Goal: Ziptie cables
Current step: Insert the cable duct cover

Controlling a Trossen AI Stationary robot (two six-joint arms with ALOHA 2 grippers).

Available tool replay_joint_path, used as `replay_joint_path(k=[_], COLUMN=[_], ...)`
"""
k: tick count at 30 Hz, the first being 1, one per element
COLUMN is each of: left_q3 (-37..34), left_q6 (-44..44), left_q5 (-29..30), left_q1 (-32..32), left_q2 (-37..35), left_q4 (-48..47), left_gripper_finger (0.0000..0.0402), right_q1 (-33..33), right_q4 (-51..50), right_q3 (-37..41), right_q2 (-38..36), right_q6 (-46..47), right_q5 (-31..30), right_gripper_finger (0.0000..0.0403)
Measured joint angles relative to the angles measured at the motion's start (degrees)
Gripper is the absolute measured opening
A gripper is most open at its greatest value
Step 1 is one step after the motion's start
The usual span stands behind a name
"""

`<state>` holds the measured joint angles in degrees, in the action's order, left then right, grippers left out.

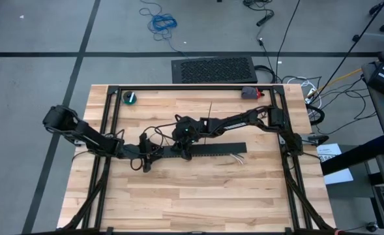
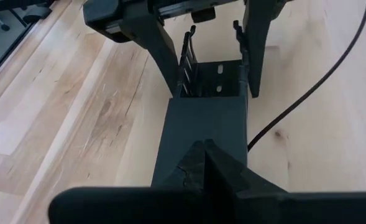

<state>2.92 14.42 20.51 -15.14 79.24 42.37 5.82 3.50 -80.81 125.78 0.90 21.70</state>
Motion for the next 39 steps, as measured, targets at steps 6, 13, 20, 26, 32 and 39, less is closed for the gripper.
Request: replay_joint_path(k=[6, 13, 20, 26, 32, 39], left_q3=[-0.11, 0.00, 0.13, 0.12, 0.26, 1.38], left_q6=[-0.25, 0.12, 0.29, 0.28, 0.22, -0.11], left_q5=[0.09, 0.36, 1.62, 1.52, 1.04, -1.00], left_q1=[-0.04, 0.00, 0.13, 0.11, 0.11, 1.66], left_q2=[4.33, 4.99, 5.01, 5.01, 5.01, 5.21], left_q4=[5.40, 6.28, 6.56, 6.51, 6.21, 5.47], left_gripper_finger=[0.0248, 0.0229, 0.0227, 0.0227, 0.0227, 0.0227], right_q1=[-0.62, -0.76, -0.87, -0.81, -0.41, -0.17], right_q4=[4.86, 5.22, 1.92, -8.32, -6.12, -0.26], right_q3=[0.12, 0.24, 0.02, 0.10, -0.12, -4.06], right_q2=[0.50, -1.11, -8.41, -10.03, -4.56, 1.56], right_q6=[-0.47, -1.86, -3.28, -4.26, -5.39, -3.25], right_q5=[-0.53, -1.39, -0.85, -2.77, -4.63, -1.14], right_gripper_finger=[0.0000, 0.0000, 0.0000, 0.0000, 0.0000, 0.0000])
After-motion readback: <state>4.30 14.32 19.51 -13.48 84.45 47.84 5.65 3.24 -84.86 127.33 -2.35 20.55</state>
